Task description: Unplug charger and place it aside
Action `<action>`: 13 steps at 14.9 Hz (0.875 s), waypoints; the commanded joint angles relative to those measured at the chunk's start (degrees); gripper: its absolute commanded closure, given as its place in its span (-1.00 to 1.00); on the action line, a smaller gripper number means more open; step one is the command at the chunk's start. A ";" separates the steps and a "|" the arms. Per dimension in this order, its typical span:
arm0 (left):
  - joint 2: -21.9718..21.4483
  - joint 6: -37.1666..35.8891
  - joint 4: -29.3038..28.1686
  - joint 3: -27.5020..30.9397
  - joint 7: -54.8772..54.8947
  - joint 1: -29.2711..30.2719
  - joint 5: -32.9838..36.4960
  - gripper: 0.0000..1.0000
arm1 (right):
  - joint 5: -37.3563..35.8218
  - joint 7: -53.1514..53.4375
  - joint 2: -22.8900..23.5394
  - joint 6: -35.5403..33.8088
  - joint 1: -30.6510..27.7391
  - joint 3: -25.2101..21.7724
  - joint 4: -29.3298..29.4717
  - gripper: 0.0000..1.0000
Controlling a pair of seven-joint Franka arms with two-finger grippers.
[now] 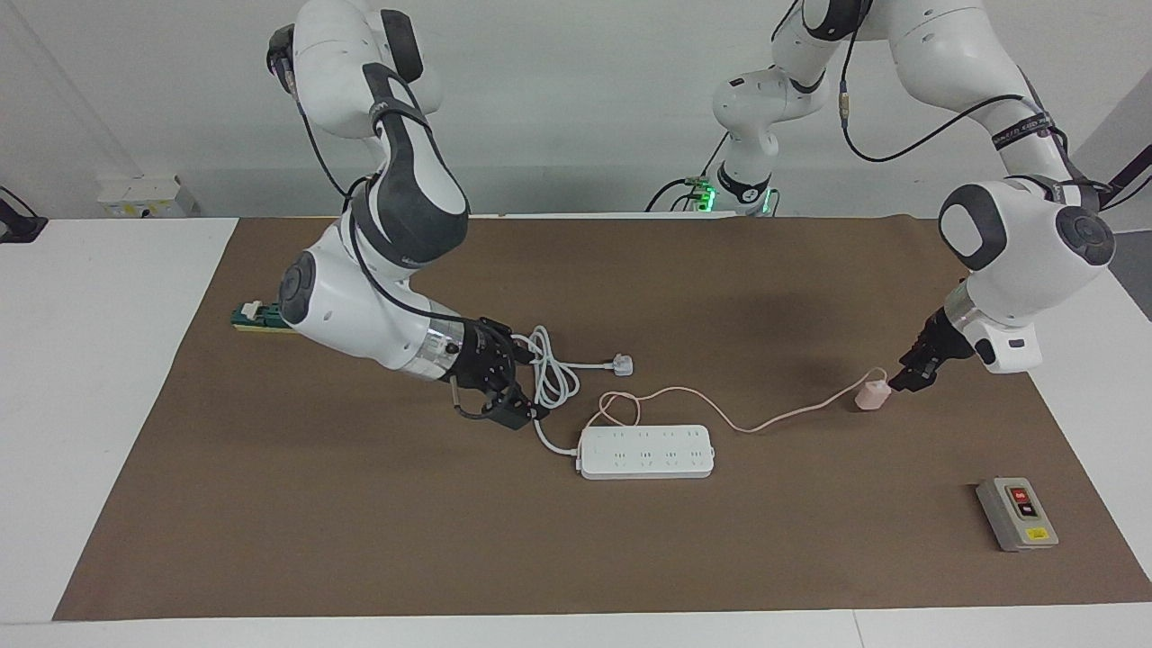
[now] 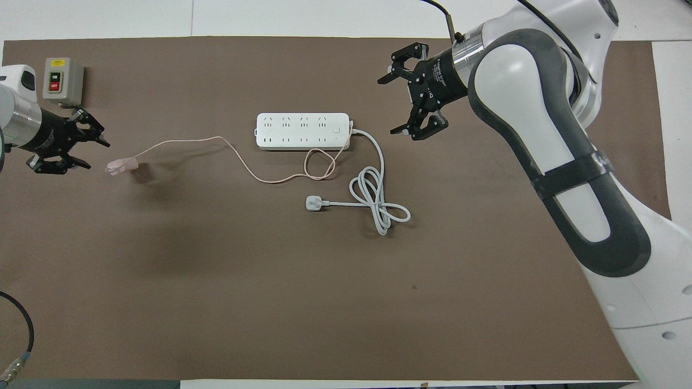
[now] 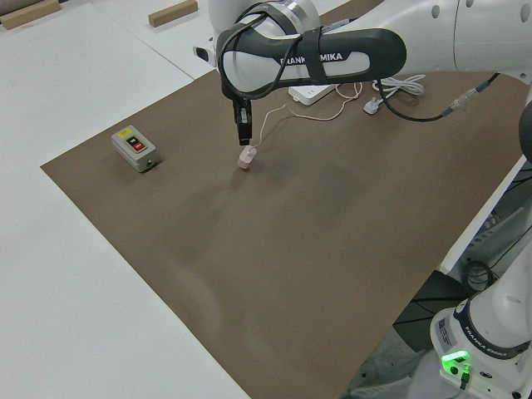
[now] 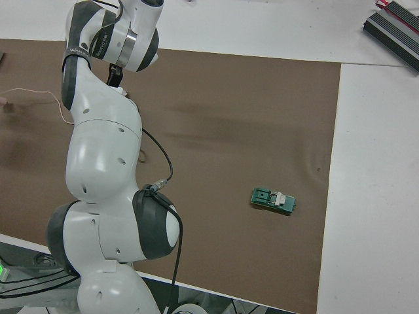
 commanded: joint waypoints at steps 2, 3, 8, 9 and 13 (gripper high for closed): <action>-3.45 -2.59 0.39 0.24 7.23 -0.51 0.32 -1.00 | -8.77 -5.86 -7.51 -4.67 -1.62 0.20 -3.38 -1.00; -3.54 -5.22 2.49 0.24 9.61 -0.59 0.58 -1.00 | -10.09 -8.40 -8.66 -6.34 -2.23 0.20 -3.38 -1.00; -8.01 -17.80 7.79 -0.46 24.30 -2.35 0.93 -1.00 | -15.63 -22.54 -13.40 -13.99 -6.01 0.20 -3.29 -1.00; -9.59 -19.12 7.88 -0.37 24.48 -3.22 0.93 -1.00 | -17.03 -25.71 -14.29 -15.22 -6.37 0.20 -3.20 -1.00; -13.91 -25.27 11.02 -1.60 27.37 -3.85 0.94 -1.00 | -23.89 -42.22 -18.50 -19.00 -8.47 0.20 -3.29 -1.00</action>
